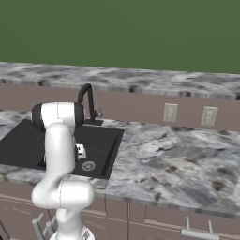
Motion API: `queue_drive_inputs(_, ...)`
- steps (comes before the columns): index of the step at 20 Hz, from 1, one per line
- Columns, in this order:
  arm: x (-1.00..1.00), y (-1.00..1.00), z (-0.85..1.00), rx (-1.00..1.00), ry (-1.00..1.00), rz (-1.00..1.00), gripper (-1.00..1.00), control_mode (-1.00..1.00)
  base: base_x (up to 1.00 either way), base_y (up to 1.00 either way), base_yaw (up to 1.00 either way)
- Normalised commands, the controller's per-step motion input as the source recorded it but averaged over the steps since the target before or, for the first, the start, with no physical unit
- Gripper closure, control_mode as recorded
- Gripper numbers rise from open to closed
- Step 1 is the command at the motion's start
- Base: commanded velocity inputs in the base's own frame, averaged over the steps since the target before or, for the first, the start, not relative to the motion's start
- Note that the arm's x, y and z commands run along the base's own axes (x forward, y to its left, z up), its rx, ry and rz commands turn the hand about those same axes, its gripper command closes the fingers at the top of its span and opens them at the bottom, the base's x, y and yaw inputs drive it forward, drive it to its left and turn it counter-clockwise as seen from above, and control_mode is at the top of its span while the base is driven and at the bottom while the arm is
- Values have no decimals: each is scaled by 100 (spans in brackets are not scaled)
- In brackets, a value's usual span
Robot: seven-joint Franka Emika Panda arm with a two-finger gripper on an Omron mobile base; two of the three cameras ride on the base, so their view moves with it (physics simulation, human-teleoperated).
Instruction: Pick up the dish brush and bar soap from the sink, and place them back in the cabinet, and close the cabinet doors.
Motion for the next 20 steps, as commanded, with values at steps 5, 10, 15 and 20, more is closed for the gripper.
queue_drive_inputs(5, 14, 4, -26, 0, 0, 0, -100, -100, 0, 0, 0)
queue_drive_inputs(10, 12, 8, -25, 0, 0, 0, -100, -100, 0, 0, 0)
queue_drive_inputs(15, 7, 13, -22, 0, 1, 0, -100, -100, 0, 0, 0)
queue_drive_inputs(20, 0, 10, -7, 0, 4, 0, 100, -100, 0, 0, 0)
